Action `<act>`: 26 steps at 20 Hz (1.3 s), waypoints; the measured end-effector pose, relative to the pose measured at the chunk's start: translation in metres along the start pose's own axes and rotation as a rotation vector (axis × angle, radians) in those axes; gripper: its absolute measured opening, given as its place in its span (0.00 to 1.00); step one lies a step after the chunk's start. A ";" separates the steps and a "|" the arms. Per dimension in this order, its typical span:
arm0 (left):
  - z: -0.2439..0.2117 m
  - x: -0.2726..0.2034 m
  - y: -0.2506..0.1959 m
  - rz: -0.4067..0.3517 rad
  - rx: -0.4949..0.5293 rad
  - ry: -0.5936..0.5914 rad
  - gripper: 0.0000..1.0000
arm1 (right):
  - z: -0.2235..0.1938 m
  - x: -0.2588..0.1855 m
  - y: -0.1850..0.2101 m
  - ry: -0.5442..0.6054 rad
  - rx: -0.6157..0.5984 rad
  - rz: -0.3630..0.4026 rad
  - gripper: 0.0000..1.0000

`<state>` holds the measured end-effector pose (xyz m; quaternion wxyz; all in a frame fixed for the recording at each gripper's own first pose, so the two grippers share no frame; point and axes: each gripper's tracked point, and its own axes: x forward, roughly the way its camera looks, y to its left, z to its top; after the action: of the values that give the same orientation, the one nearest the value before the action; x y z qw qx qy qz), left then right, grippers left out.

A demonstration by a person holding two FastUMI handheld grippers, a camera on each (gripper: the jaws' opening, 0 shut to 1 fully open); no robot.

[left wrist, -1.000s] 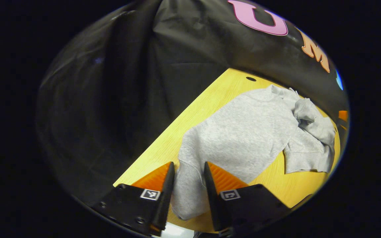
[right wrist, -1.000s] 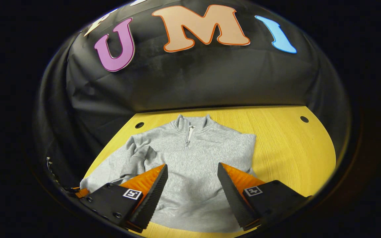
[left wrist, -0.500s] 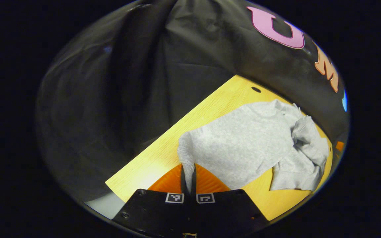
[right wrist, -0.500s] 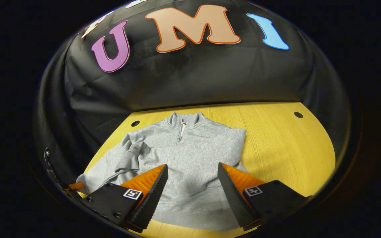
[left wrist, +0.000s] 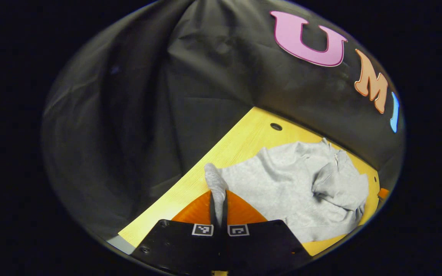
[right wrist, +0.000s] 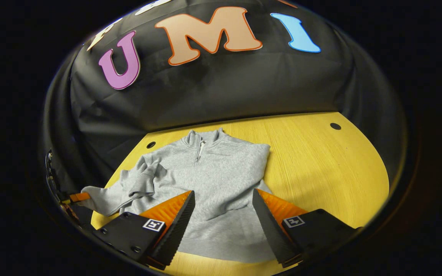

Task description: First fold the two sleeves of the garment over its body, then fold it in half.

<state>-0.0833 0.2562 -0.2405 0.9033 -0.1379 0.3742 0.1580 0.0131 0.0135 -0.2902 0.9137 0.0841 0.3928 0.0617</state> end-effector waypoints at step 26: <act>0.064 -0.006 -0.354 -0.508 0.314 -0.091 0.00 | -0.009 -0.078 -0.159 -0.054 0.182 -0.210 0.96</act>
<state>0.0904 -0.0447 -0.1459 0.9401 -0.0786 0.3066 -0.1267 -0.0398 -0.1555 -0.2732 0.9139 0.1268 0.3787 -0.0724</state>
